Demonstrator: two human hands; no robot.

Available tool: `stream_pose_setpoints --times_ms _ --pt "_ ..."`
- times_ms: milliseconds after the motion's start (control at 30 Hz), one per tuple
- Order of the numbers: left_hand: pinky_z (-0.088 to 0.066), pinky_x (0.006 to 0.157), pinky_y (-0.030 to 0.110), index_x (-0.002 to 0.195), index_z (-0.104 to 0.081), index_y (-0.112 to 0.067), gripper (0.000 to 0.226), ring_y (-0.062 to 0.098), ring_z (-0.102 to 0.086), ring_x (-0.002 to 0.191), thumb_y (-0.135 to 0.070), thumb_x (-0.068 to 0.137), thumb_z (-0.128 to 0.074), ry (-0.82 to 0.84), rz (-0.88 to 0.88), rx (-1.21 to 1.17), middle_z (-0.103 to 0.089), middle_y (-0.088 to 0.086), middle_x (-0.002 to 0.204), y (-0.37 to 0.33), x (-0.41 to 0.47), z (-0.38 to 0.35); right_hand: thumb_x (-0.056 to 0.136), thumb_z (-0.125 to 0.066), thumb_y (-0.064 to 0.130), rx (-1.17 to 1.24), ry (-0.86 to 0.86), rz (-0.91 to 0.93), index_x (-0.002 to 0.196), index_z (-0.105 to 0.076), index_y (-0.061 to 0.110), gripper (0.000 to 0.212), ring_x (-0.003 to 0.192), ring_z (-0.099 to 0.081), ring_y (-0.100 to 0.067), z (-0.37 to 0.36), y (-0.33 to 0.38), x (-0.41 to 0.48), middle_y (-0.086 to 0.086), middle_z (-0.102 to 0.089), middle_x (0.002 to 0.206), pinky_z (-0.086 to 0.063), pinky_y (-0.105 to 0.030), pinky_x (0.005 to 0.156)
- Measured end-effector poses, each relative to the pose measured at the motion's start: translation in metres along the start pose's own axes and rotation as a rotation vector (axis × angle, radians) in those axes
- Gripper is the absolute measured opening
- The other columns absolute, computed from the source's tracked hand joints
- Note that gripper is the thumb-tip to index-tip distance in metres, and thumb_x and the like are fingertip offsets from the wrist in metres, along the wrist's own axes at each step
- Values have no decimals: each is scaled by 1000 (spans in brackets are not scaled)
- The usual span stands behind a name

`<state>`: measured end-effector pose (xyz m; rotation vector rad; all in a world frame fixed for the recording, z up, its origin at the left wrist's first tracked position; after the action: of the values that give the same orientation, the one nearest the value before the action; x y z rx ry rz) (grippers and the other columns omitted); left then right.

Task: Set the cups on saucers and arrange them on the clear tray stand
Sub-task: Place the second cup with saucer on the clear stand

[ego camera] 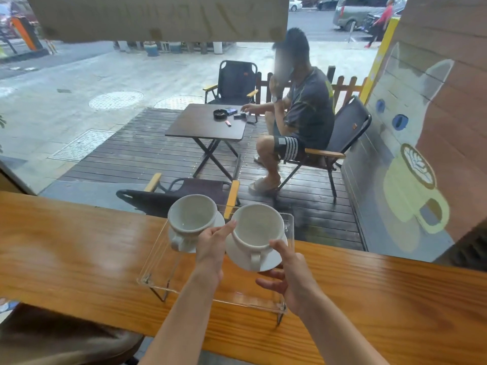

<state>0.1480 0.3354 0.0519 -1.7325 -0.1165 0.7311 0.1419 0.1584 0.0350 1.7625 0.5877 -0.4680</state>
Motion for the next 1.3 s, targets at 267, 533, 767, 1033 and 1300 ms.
stream_pose_setpoints --times_ms 267,533,767,1033,1300 --pt "-46 84 42 99 -65 2 45 29 -58 90 -35 75 -72 23 63 18 -66 14 91 10 15 -6 82 -62 39 -8 -77 -38 127 -47 8 57 83 -66 -31 -1 -6 4 -20 -56 116 -56 -33 50" --pt "-44 92 45 90 -64 -2 40 27 -55 92 -39 75 -70 55 88 85 -62 12 93 14 24 -12 86 -58 42 -32 -126 -25 129 -40 11 56 79 -69 -33 2 -6 8 -15 -50 119 -56 -35 46" --pt "-38 72 34 98 -60 -1 44 21 -48 85 -43 84 -61 94 55 157 -56 9 89 11 25 -21 87 -57 47 -75 -140 -23 127 -43 12 54 65 -73 -36 8 -1 11 -27 -64 92 -60 -42 54" --pt "-37 79 35 113 -55 -3 49 21 -50 92 -44 87 -56 111 36 213 -59 10 97 10 28 -22 89 -51 50 -97 -129 -6 137 -36 12 63 74 -71 -35 5 -1 11 -24 -66 88 -60 -39 53" --pt "-39 67 28 105 -54 -10 31 18 -52 92 -36 89 -56 154 -24 262 -61 9 107 2 21 -25 89 -49 53 -166 -127 24 138 -36 9 67 66 -70 -30 5 3 9 -21 -65 83 -58 -39 50"
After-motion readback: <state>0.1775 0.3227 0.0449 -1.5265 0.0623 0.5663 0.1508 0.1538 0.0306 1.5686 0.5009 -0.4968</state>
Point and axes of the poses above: each hand's wrist, its own x-axis towards the middle knuckle, its own z-axis out of the back of the hand, y = z × x, the point moved 10 cm from there along x, towards the middle knuckle
